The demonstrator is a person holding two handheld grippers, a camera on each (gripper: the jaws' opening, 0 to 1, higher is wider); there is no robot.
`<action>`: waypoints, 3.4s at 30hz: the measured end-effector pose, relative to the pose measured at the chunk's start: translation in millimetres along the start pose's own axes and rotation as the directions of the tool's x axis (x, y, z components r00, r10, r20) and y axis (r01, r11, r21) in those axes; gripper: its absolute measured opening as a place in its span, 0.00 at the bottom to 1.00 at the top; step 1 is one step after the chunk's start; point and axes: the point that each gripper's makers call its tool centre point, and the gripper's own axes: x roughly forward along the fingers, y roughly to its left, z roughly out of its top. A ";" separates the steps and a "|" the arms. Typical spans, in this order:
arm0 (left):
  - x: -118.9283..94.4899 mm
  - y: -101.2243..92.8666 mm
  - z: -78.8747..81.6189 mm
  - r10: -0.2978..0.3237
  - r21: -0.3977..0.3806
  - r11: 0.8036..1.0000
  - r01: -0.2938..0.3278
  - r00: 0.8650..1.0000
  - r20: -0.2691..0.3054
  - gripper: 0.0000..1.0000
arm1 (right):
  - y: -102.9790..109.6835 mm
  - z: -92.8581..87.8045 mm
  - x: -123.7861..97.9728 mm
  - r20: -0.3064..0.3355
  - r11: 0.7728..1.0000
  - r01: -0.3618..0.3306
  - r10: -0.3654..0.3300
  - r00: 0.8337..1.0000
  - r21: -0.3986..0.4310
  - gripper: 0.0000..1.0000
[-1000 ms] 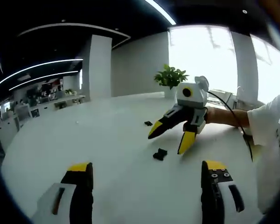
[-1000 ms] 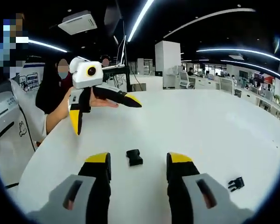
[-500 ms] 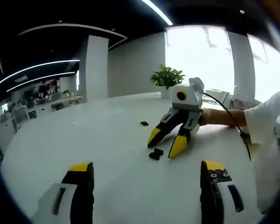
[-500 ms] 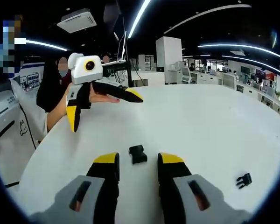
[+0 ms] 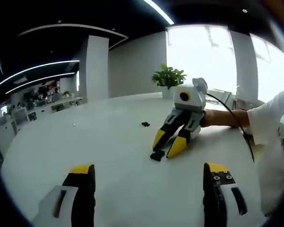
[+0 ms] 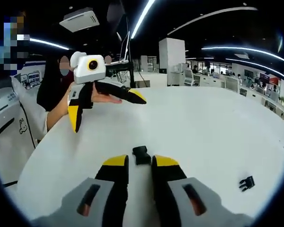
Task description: Snap the two parts of the plastic buckle together until the buckle closes and remains connected.
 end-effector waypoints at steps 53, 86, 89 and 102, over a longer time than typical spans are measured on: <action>0.6 -4.6 -7.8 -0.015 -0.005 1.000 0.015 0.999 -0.032 0.96 | 3.9 14.1 -20.6 -0.039 0.925 -0.285 0.284 0.958 -0.250 0.56; 2.3 -8.5 -15.9 -0.034 -0.017 0.999 0.033 0.997 -0.062 0.96 | 6.6 -1.0 3.9 -0.240 0.820 -0.496 0.439 0.866 -0.286 0.21; 1.7 -8.3 -16.6 -0.033 -0.016 0.999 0.032 0.997 -0.065 0.96 | 5.8 -0.7 4.2 -0.230 0.828 -0.488 0.436 0.870 -0.276 0.21; 1.3 -8.4 -17.5 -0.037 -0.019 0.999 0.036 0.997 -0.069 0.95 | 2.5 2.7 7.0 -0.117 0.918 -0.321 0.301 0.946 -0.232 0.19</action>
